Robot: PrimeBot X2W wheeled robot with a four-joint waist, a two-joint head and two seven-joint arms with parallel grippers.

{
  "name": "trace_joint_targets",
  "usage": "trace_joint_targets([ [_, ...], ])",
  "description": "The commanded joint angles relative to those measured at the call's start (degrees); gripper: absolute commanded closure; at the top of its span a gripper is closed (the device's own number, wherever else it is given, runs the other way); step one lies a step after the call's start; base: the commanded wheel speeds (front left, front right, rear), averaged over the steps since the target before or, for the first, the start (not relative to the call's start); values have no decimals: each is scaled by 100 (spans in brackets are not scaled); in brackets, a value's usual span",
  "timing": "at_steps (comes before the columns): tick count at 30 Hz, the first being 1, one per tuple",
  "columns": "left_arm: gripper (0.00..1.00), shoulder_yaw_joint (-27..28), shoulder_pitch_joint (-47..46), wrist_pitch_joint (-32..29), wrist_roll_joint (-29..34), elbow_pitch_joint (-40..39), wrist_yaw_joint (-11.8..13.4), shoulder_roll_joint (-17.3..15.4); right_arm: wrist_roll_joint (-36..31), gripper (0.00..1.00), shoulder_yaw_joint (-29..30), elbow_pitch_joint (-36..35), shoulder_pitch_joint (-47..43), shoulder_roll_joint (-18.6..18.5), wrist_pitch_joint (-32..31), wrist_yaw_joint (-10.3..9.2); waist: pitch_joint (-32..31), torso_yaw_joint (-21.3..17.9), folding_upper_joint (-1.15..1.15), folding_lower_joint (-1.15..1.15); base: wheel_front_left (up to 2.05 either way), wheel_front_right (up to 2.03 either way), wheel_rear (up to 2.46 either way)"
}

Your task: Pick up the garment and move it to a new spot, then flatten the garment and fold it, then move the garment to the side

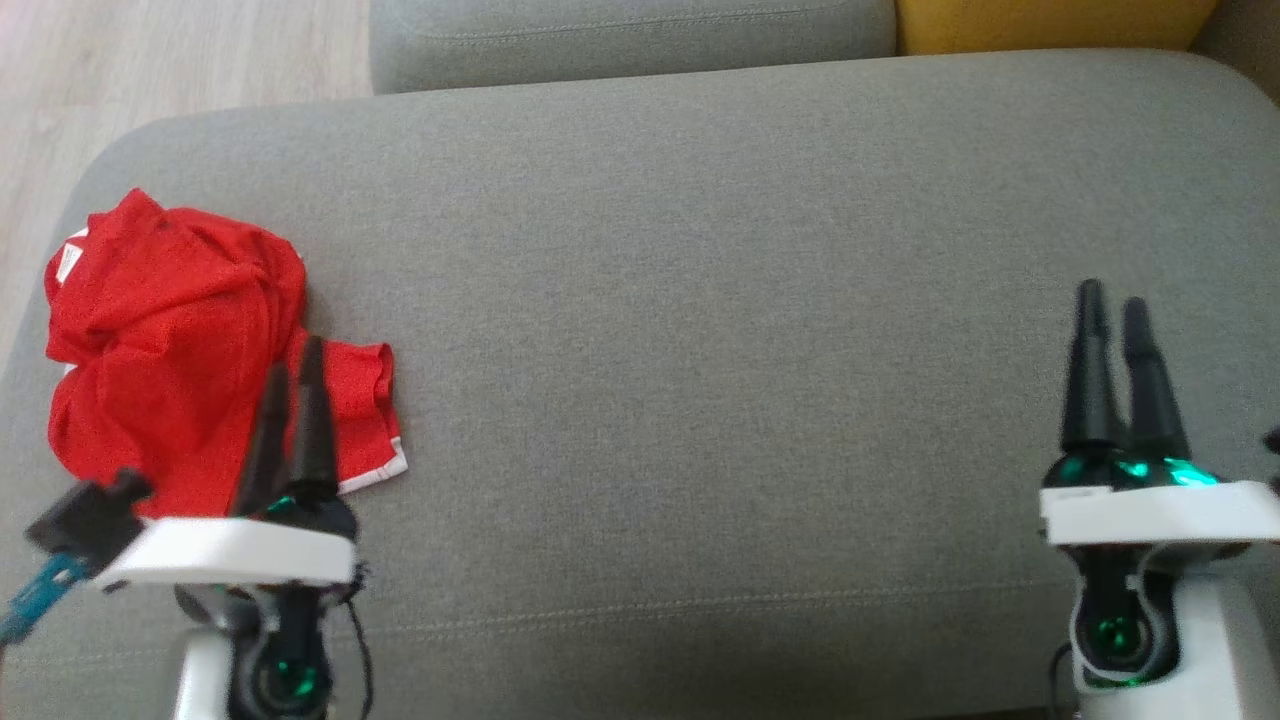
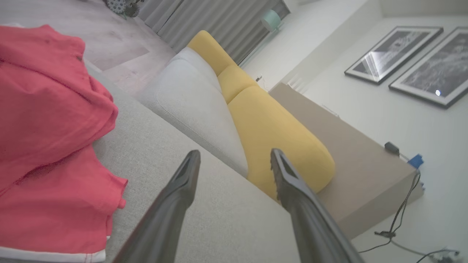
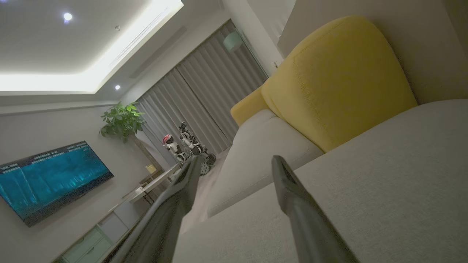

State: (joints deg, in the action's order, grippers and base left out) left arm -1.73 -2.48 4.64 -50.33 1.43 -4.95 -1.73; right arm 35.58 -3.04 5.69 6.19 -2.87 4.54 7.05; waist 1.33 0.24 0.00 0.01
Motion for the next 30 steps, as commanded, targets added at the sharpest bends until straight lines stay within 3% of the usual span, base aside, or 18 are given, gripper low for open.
trace_joint_targets([
  [1,0,-17,-291,64,359,-266,22,-74,-301,0,-186,-196,313,-121,75,24,-1,-5,0,-1,0,0,0],
  [6,0,-491,-302,148,1387,-199,125,-204,-853,0,-370,-38,301,-140,159,25,-10,-19,0,-1,0,0,0],
  [12,0,-1100,-374,249,2164,-86,617,-569,-1428,0,-349,1,248,-70,259,28,-27,-43,0,-1,0,0,0],
  [23,0,-1803,-533,416,2717,9,1555,-1002,-2201,0,-359,50,174,1,426,31,-42,-87,0,-1,0,0,0],
  [30,0,-2273,-587,533,2910,32,1655,-1152,-2654,0,-471,283,193,3,543,33,-70,-85,0,-1,0,0,0],
])
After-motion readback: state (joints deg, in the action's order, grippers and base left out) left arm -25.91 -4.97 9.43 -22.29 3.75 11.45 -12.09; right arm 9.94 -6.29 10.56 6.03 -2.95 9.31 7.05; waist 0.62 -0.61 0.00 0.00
